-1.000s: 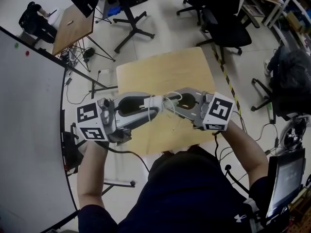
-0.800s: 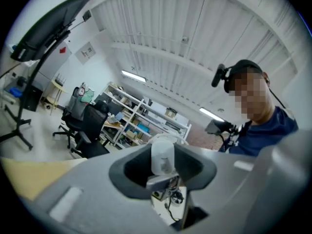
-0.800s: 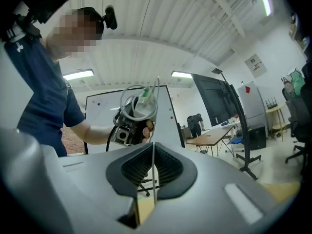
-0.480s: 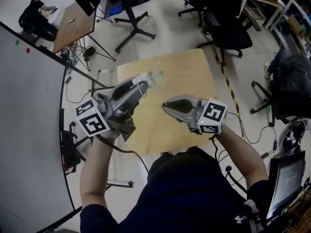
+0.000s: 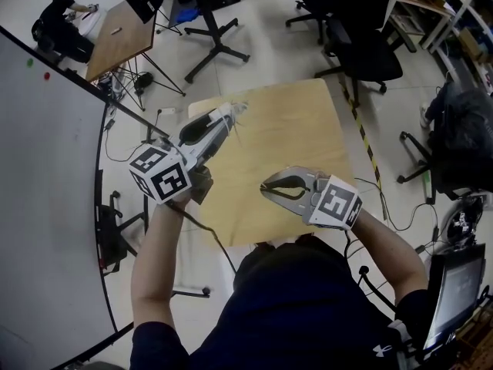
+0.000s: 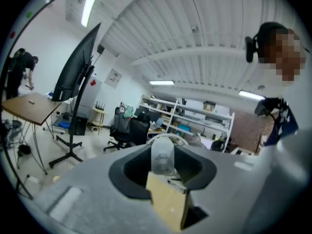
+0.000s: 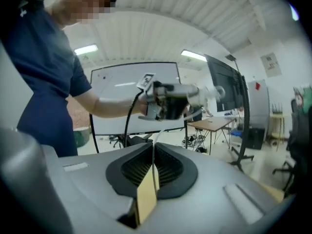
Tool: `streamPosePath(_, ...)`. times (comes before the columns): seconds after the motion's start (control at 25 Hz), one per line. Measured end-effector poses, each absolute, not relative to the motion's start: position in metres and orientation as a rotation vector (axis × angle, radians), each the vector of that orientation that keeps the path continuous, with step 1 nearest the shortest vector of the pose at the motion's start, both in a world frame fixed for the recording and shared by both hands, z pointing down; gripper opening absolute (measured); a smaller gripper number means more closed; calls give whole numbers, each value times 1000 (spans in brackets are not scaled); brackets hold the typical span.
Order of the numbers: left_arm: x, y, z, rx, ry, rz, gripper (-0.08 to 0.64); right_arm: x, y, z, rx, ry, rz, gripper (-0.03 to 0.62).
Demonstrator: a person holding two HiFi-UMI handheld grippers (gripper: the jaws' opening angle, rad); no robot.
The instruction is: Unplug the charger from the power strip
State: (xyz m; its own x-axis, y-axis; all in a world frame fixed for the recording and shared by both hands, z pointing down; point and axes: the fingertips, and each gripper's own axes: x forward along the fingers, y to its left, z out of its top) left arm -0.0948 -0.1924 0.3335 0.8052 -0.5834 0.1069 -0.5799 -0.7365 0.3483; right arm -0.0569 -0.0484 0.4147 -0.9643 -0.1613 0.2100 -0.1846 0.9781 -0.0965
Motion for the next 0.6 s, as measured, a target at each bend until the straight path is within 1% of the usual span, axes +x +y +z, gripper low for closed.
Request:
streamPosePath(0.16,-81,-176,380,2624,-738,255,132,-54,-42,347,169,-2870,-247,18)
streamPosePath(0.32,-62,-131,392,2611,-413,321,132,-39,-80,302,311,-2810,-529,17)
streamPosePath(0.44,-45,-90,381,2550,-125,274,133,-28,-109,294,407,-2790,-552,17)
streamPosePath(0.6,-28,-56,349,2527,97,78,133,-28,-125,319,397,-2803,-422,17)
